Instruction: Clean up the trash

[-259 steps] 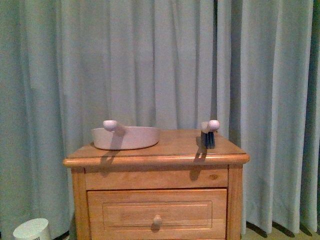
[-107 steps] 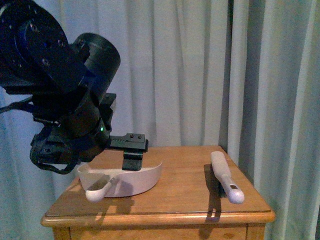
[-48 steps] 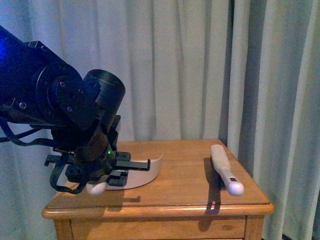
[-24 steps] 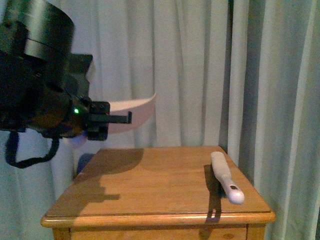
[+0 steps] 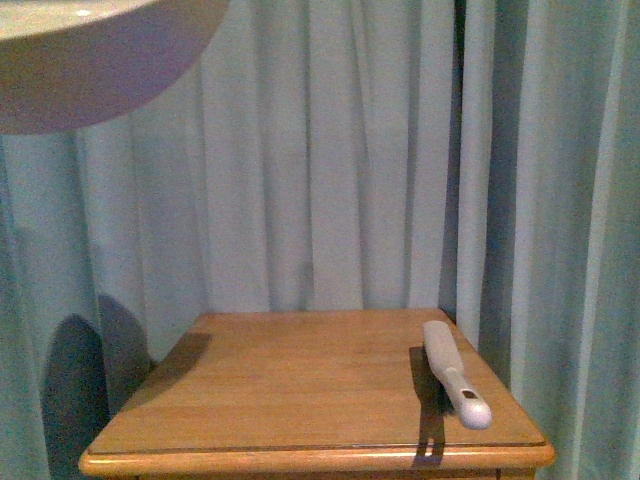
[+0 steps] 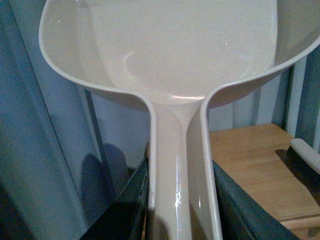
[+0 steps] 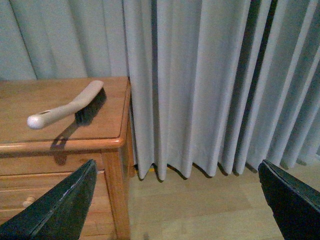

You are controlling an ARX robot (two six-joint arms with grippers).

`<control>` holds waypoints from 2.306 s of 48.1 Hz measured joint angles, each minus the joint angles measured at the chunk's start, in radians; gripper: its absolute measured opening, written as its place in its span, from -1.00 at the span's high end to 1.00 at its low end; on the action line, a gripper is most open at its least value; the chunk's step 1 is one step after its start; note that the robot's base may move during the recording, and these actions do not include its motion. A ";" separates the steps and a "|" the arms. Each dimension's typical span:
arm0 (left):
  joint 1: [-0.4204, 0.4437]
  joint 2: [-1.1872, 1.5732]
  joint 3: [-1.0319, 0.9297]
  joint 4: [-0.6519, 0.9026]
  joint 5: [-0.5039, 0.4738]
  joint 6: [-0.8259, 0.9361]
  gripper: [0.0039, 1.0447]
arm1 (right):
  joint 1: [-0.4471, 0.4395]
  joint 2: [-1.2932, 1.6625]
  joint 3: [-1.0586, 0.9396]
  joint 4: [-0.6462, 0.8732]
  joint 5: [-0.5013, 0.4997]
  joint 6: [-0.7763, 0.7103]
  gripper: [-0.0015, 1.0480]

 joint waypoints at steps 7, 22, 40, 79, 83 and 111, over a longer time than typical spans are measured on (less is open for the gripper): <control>0.119 -0.163 -0.071 -0.046 0.114 -0.026 0.45 | 0.000 0.000 0.000 0.000 0.000 0.000 -0.86; 0.259 -0.369 -0.182 -0.142 0.241 -0.069 0.45 | 0.000 0.000 0.000 0.000 0.000 0.000 -0.86; 0.257 -0.411 -0.196 -0.160 0.237 -0.084 0.45 | 0.077 0.455 0.193 -0.095 0.141 -0.080 -0.86; 0.257 -0.412 -0.196 -0.160 0.237 -0.089 0.45 | 0.399 1.867 1.484 -0.478 0.178 0.503 -0.86; 0.257 -0.412 -0.196 -0.160 0.237 -0.089 0.45 | 0.402 1.915 1.540 -0.501 0.184 0.523 -0.86; 0.257 -0.412 -0.196 -0.160 0.237 -0.090 0.45 | 0.438 2.106 1.692 -0.611 0.188 0.638 -0.37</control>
